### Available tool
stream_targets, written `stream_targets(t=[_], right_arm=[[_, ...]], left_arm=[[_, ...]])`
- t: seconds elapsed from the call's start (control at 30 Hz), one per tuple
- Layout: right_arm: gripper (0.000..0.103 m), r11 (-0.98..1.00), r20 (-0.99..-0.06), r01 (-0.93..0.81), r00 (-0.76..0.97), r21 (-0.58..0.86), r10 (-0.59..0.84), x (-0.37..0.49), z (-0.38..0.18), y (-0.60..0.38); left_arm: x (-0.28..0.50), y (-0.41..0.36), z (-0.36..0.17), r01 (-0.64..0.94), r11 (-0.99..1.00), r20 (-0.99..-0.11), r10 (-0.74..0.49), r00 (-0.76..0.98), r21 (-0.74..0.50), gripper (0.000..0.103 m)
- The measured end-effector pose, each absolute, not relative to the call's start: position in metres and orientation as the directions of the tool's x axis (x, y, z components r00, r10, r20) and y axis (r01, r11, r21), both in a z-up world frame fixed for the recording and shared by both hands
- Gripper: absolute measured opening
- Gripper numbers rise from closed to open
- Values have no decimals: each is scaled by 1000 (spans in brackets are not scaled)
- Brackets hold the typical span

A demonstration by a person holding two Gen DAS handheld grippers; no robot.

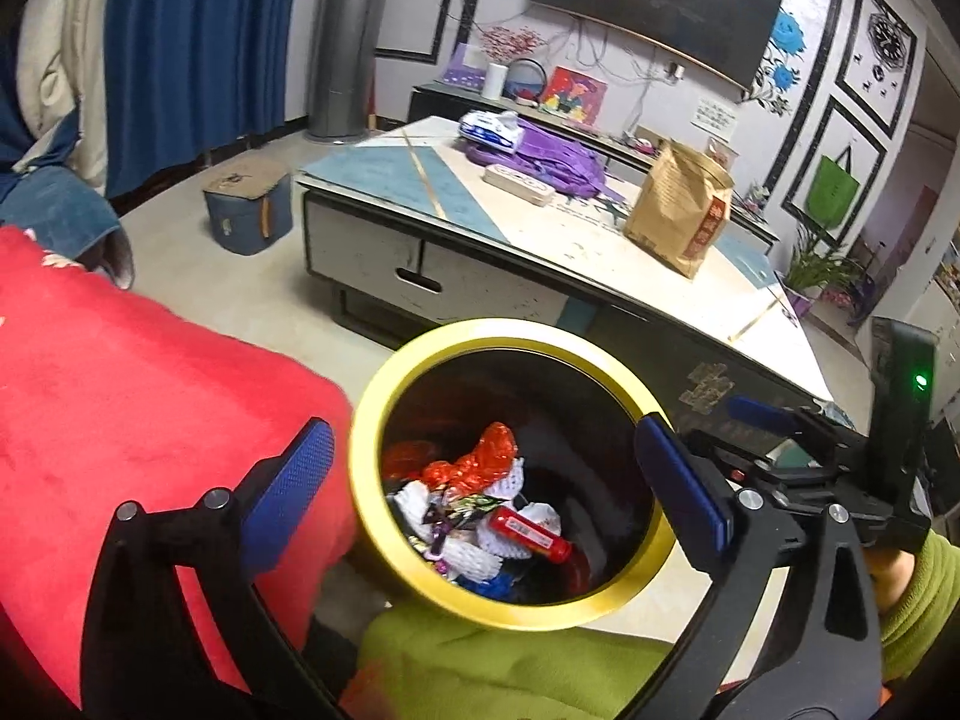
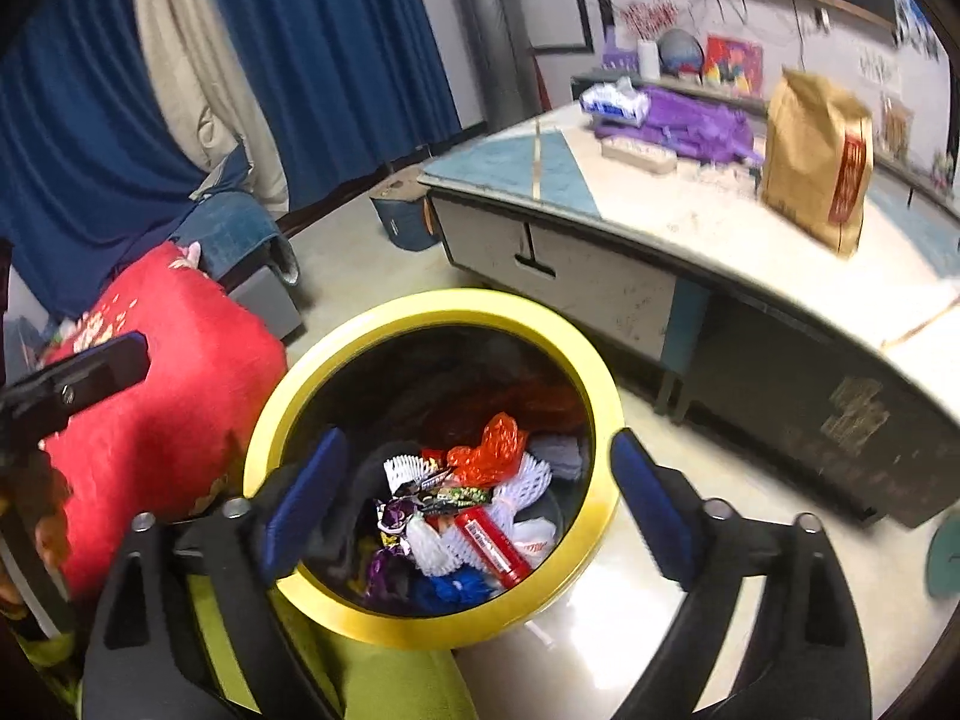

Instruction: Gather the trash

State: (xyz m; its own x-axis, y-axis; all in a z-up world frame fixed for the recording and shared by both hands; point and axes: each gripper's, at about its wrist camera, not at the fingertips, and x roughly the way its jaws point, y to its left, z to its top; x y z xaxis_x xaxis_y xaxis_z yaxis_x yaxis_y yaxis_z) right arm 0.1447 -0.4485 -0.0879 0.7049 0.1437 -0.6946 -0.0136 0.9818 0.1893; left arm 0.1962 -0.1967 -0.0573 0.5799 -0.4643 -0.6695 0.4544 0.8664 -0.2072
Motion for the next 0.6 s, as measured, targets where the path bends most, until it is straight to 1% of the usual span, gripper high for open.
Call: stream_targets(t=[0.03, 0.2, 0.37, 0.47, 0.6], right_arm=[[97, 984, -687, -26, 712, 178, 143, 142, -84, -444], [97, 987, -648, -103, 744, 125, 160, 133, -62, -409], [97, 975, -631, -167, 743, 148, 223, 128, -50, -370], [97, 971, -620, -195, 747, 138, 238, 125, -48, -348], [97, 971, -563, -220, 792, 97, 236, 116, -41, -318]], left_arm=[[194, -191, -54, 441, 875, -666, -451, 594, -199, 92], [178, -158, -44, 364, 916, -653, -379, 656, -166, 92], [160, -122, -33, 292, 947, -624, -310, 717, -135, 92], [146, -97, -28, 245, 962, -603, -265, 752, -117, 92], [128, -69, -23, 187, 978, -568, -209, 796, -97, 92]])
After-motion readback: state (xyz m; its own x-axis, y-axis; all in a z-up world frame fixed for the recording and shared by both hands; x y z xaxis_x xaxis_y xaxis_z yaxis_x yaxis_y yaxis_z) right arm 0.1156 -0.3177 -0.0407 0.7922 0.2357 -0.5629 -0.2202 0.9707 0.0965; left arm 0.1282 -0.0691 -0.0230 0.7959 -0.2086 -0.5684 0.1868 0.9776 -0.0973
